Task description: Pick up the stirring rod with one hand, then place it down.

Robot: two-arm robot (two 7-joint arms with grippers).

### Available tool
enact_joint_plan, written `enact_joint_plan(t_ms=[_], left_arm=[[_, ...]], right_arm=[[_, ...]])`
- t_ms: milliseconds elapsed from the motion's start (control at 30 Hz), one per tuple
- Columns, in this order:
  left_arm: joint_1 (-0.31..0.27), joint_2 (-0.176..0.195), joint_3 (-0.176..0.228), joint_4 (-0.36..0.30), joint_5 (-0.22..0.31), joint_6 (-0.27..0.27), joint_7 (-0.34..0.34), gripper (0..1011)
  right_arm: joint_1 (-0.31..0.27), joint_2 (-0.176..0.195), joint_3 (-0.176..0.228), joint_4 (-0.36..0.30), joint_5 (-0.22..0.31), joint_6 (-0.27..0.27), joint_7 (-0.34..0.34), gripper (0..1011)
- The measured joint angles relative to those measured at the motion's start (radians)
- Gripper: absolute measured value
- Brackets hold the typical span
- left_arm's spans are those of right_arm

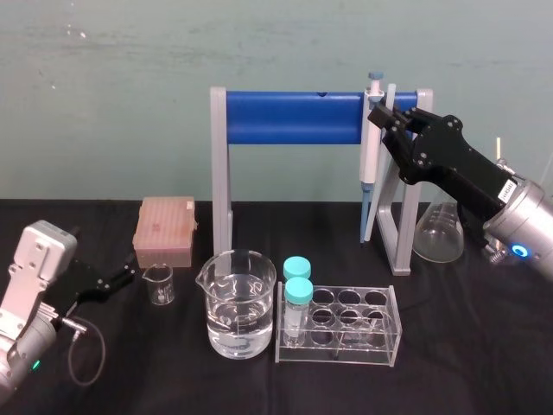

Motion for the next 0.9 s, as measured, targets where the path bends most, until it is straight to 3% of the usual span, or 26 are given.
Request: enact_joint_plan(t_ms=[900], left_arm=[[0.0, 0.0, 0.0, 0.0, 0.0, 0.0, 0.0, 1000]], right_arm=[[-0.008, 0.002, -0.001, -0.004, 0.007, 0.001, 0.002, 67]])
